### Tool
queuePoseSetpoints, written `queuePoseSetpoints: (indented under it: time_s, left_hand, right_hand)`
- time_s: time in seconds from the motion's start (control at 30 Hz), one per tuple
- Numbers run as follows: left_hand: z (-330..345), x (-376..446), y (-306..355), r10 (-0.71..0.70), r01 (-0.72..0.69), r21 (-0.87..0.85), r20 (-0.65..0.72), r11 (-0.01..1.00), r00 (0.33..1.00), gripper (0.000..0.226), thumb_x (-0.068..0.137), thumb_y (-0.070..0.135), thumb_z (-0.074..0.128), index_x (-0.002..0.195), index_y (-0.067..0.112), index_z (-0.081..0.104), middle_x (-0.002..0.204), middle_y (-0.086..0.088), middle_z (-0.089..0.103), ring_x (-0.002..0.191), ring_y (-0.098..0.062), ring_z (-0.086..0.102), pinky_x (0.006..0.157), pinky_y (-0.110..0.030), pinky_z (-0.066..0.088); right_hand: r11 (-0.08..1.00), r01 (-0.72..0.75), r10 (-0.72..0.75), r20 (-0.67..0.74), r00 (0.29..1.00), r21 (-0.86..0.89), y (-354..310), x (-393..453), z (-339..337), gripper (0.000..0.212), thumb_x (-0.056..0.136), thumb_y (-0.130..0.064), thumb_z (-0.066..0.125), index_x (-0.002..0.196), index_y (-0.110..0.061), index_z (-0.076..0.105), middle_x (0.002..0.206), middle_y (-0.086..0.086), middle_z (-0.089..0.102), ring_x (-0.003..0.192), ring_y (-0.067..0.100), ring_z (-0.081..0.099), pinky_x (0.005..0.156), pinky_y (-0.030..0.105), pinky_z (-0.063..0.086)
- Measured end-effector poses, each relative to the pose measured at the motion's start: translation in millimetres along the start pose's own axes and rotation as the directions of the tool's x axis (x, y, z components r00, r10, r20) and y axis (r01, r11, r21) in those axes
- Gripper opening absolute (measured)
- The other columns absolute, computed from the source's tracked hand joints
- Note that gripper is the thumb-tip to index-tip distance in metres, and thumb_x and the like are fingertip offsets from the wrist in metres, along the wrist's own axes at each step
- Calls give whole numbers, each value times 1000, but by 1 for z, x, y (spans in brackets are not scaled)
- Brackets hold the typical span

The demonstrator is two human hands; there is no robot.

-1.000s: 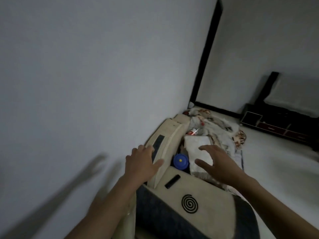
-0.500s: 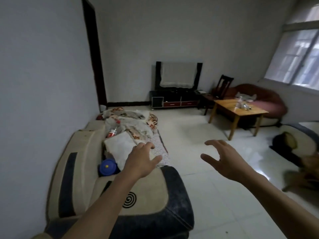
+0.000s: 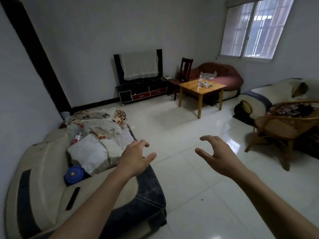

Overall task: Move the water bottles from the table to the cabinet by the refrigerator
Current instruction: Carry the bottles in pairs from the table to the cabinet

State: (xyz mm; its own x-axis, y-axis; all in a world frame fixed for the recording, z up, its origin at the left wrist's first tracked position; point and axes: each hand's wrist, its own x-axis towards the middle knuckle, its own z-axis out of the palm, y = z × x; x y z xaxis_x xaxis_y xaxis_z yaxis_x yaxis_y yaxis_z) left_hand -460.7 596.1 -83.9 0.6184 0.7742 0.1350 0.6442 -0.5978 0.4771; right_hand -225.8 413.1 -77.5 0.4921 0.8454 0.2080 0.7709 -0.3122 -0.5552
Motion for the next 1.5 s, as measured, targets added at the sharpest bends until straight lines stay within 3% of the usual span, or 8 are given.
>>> queuePoseSetpoints:
  time_s: [0.17, 0.33, 0.53, 0.7, 0.87, 1.07, 1.27, 1.5]
  left_hand:
    - [17, 16, 27, 88, -89, 14, 67, 996, 994, 53, 83, 64, 62, 125, 32, 55, 130, 2, 55, 117, -19, 52, 98, -41, 48]
    - [42, 47, 49, 210, -207, -43, 93, 977, 973, 57, 81, 70, 58, 125, 35, 54, 132, 4, 54, 120, -18, 50, 98, -39, 47]
    - [41, 90, 43, 333, -324, -106, 89, 940, 939, 54, 84, 68, 57, 126, 35, 54, 134, 3, 54, 121, -17, 50, 94, -34, 46]
    - [36, 127, 25, 401, -387, -163, 57, 907, 914, 52, 85, 65, 58, 125, 33, 55, 131, 4, 56, 119, -17, 51, 91, -31, 45]
    - [55, 138, 24, 446, -413, -233, 107, 880, 889, 52, 86, 63, 60, 127, 32, 55, 132, 3, 55, 117, -16, 52, 89, -30, 45]
    - [72, 152, 43, 481, -437, -290, 100, 852, 871, 51, 86, 62, 60, 127, 31, 54, 131, 3, 55, 119, -17, 51, 91, -31, 45]
    - [89, 174, 69, 485, -449, -237, 124, 862, 866, 51, 86, 62, 60, 127, 32, 54, 132, 4, 55, 119, -16, 50, 93, -33, 46]
    - [115, 215, 130, 452, -435, -140, 120, 889, 884, 51, 85, 63, 60, 127, 33, 54, 132, 5, 56, 119, -17, 51, 93, -35, 47]
  right_hand:
    - [997, -74, 74, -22, 997, 2, 22, -17, -14, 54, 91, -56, 56, 137, -30, 47, 144, -2, 47, 123, 14, 49, 96, 27, 44]
    - [980, -186, 182, -71, 981, -65, 38, -35, -34, 55, 91, -55, 56, 139, -30, 46, 144, -3, 46, 122, 13, 49, 93, 24, 38]
    - [953, -277, 253, -178, 951, -126, 23, -35, -45, 55, 91, -54, 57, 140, -30, 46, 147, -5, 43, 128, 13, 45, 102, 34, 47]
    - [928, -342, 306, -225, 925, -146, 2, -24, -26, 58, 89, -57, 57, 140, -34, 43, 147, -5, 43, 127, 12, 45, 97, 26, 41]
    - [897, -403, 356, -240, 903, -183, -8, -23, -16, 57, 89, -57, 57, 140, -34, 43, 146, -5, 44, 129, 13, 44, 105, 32, 42]
    - [882, -416, 347, -295, 890, -219, 1, -8, -35, 58, 89, -56, 57, 140, -32, 44, 146, -4, 44, 122, 9, 45, 92, 24, 35]
    - [912, -379, 313, -327, 891, -160, 37, 11, -48, 53, 90, -53, 60, 137, -31, 47, 141, -4, 48, 118, 4, 41, 95, 24, 35]
    - [927, -365, 323, -314, 893, -85, 106, 41, -78, 59, 91, -54, 58, 143, -29, 43, 146, -3, 44, 123, 11, 46, 97, 25, 40]
